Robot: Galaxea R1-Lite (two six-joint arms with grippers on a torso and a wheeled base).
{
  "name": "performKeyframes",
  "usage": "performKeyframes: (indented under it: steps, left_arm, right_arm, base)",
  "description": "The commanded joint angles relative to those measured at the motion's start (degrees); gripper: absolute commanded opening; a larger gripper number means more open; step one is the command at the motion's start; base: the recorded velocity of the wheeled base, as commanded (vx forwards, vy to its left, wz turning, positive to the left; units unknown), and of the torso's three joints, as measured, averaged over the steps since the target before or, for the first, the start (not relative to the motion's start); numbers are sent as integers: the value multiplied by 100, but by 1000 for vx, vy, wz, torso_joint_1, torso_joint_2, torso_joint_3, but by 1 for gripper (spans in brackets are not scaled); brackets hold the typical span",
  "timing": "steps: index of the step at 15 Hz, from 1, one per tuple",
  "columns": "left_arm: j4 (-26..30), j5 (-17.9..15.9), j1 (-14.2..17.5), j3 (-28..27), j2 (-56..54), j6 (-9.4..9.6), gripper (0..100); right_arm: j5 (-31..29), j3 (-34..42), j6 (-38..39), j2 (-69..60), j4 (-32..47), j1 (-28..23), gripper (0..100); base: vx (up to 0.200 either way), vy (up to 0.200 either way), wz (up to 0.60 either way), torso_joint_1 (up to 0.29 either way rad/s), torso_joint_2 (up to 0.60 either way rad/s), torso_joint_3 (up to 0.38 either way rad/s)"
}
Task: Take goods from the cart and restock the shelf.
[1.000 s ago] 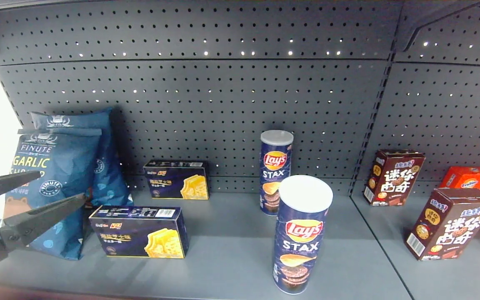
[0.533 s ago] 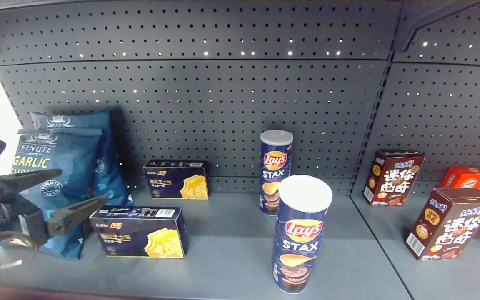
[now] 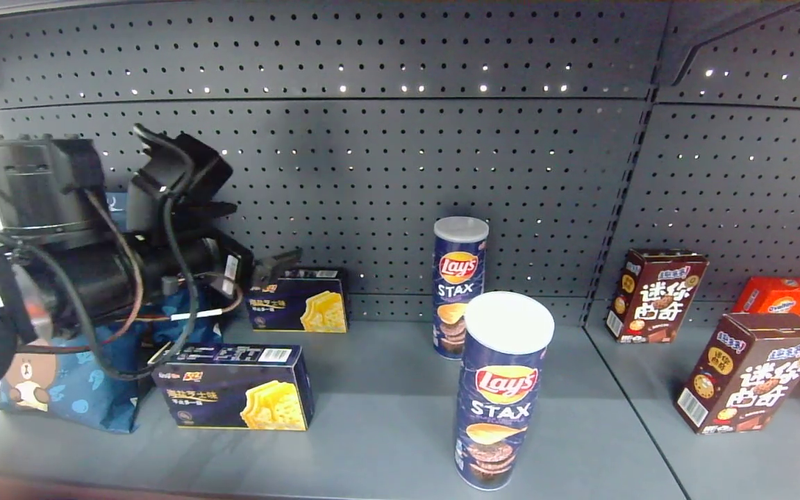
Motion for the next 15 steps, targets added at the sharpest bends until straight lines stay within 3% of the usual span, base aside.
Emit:
performKeyframes:
  steps: [1,3,9,15]
  left_arm:
    - [-69,421,-370,-530,911,-54,100]
    - [-156,640,-598,-644,1158,-177,100]
    - [-174,649,-844,-1128,1773,-159,100]
    - [-174,878,-1416,-1673,2485,-159,100]
  right_arm:
    - [-6,0,-6,9,-3,1,100]
    - [-15,0,-6,9,-3,1,100]
    - [-24,0,-15,9,5,1,100]
    - [-24,0,-15,9,5,1,100]
  base:
    - [0,0,0,0,0,0]
    - [0,0,0,0,0,0]
    - [0,0,0,0,0,0]
    - [0,0,0,0,0,0]
